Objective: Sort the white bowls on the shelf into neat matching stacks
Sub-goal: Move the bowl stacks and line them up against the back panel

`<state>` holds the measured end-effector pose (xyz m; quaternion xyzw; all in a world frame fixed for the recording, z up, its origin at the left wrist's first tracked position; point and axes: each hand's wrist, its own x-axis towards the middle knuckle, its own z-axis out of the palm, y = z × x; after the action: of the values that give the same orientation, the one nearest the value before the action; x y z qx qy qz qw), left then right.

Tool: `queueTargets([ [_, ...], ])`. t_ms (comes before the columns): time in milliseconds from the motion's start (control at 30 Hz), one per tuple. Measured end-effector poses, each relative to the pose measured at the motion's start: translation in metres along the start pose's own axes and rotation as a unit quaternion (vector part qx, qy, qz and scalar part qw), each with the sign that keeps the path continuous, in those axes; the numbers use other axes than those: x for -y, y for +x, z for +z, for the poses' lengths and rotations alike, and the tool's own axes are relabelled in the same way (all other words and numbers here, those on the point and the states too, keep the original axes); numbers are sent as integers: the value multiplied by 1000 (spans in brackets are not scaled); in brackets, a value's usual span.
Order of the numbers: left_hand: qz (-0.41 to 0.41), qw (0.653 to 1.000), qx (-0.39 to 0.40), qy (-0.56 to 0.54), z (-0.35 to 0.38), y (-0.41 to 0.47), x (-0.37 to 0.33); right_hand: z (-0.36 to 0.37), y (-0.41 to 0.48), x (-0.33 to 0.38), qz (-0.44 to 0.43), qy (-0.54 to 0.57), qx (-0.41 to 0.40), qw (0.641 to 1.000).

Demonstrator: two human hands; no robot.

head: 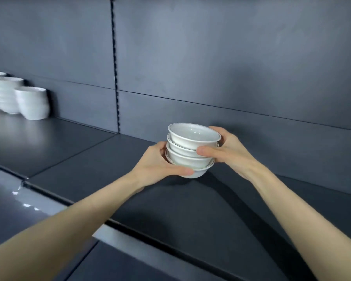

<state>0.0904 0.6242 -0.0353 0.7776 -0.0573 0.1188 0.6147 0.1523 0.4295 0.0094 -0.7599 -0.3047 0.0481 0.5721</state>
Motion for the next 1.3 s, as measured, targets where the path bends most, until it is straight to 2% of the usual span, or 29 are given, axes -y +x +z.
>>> queueTargets([
  [367,-8,989,-141,38,-133,-74,0,138,45,52,-54,42,106,992],
  [600,-1,988,-143,53,-237,-110,14,242,66,83,-61,56,130,988],
  [867,0,990,-127,64,-355,-122,40,351,103,111,-53,54,101,992],
  [1300,28,993,-99,55,-490,-40,85,442,234,113,-68,34,87,993],
])
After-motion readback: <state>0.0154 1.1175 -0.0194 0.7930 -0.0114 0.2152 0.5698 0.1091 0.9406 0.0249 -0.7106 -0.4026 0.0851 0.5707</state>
